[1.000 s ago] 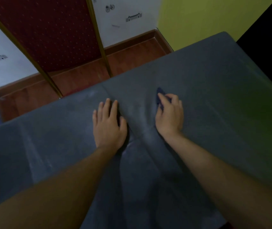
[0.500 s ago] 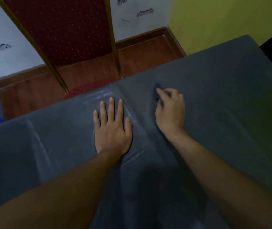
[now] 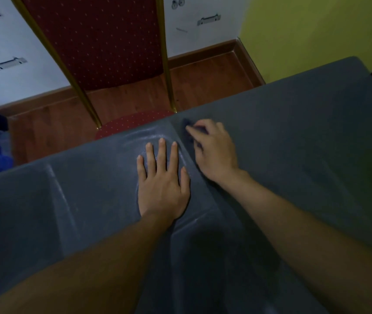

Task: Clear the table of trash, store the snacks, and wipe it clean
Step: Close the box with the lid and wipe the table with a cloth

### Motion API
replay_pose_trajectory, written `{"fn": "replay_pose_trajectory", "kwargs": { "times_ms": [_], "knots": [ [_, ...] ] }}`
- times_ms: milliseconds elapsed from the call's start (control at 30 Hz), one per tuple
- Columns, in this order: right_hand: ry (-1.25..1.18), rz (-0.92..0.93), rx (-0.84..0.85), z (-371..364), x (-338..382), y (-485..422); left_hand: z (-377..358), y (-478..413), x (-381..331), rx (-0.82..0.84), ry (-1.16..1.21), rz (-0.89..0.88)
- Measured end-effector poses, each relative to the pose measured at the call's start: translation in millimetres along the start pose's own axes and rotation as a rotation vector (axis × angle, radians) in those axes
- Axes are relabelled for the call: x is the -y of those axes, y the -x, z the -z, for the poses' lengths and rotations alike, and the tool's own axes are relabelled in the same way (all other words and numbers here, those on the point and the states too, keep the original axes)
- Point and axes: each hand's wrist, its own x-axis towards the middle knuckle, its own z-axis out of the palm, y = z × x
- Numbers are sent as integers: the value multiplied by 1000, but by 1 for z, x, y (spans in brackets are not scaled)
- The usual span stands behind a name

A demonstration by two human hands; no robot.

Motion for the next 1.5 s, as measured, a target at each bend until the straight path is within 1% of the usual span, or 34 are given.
{"fn": "replay_pose_trajectory", "kwargs": {
  "times_ms": [33,67,100,133,167,233,267,300,367,433,500,533,567,600,667,700,733,767,800,900,933,967,1000,1033,1100,1133,1167,1200,1233,1367,1400,1433,1467,1500],
  "knots": [
    [-2,96,59,3,-5,0,0,0,0,-3,-3,1],
    [16,147,84,6,-15,-4,0,0,0,-4,-3,2],
    [53,150,76,9,-26,-9,0,0,0,-3,0,1],
    [97,112,37,11,-38,-14,0,0,0,-2,4,0],
    [126,25,-21,14,-50,-20,0,0,0,-1,9,1],
    [112,-221,-142,18,-61,-27,0,0,0,-5,16,2],
    [94,-307,-169,18,-59,-27,0,0,0,-8,14,3],
    [87,-333,-170,16,-52,-25,0,0,-1,-9,12,4],
    [55,-236,-114,13,-40,-16,1,0,-2,-14,11,7],
    [1,-20,-17,15,-44,-5,1,0,-3,-18,2,3],
    [41,166,60,24,-63,-4,2,1,-4,-15,-15,-33],
    [89,190,55,30,-76,-8,2,1,-4,-12,-25,-64],
    [132,134,19,36,-88,-12,2,1,-4,-9,-36,-97],
    [162,1,-32,42,-101,-16,2,2,-5,-6,-44,-122],
    [152,-357,-115,51,-114,-20,4,1,-7,-5,-55,-131],
    [137,-458,-135,53,-113,-18,6,1,-9,-7,-52,-117],
    [133,-473,-124,53,-109,-15,7,-1,-13,-12,-41,-93],
    [132,-420,-100,54,-103,-8,10,-2,-19,-22,-17,-59],
    [126,-320,-67,53,-100,-1,12,-6,-28,-37,19,-18],
    [96,32,40,59,-116,16,14,-27,-64,-37,109,20],
    [110,94,51,64,-127,14,12,-34,-77,-16,124,12],
    [141,92,41,69,-138,11,9,-40,-90,4,138,16],
    [173,24,6,73,-148,7,5,-45,-100,19,143,36],
    [194,-99,-42,77,-158,2,1,-47,-107,26,126,59],
    [177,-411,-118,79,-169,-8,-7,-46,-113,23,41,77],
    [162,-520,-140,77,-169,-13,-9,-45,-113,18,9,76],
    [156,-568,-144,75,-165,-15,-10,-45,-113,20,-2,76],
    [138,-560,-137,73,-159,-17,-11,-46,-113,26,-1,81],
    [105,-496,-127,70,-152,-17,-10,-46,-113,31,-1,90],
    [19,31,26,64,-153,-22,-9,-48,-117,37,-28,107],
    [30,104,48,65,-163,-30,-9,-48,-117,40,-27,107],
    [54,106,49,67,-172,-40,-8,-47,-116,42,-27,107],
    [80,39,28,69,-180,-49,-8,-48,-116,45,-29,108],
    [98,-86,-7,69,-187,-58,-8,-47,-116,49,-34,109]
  ]
}}
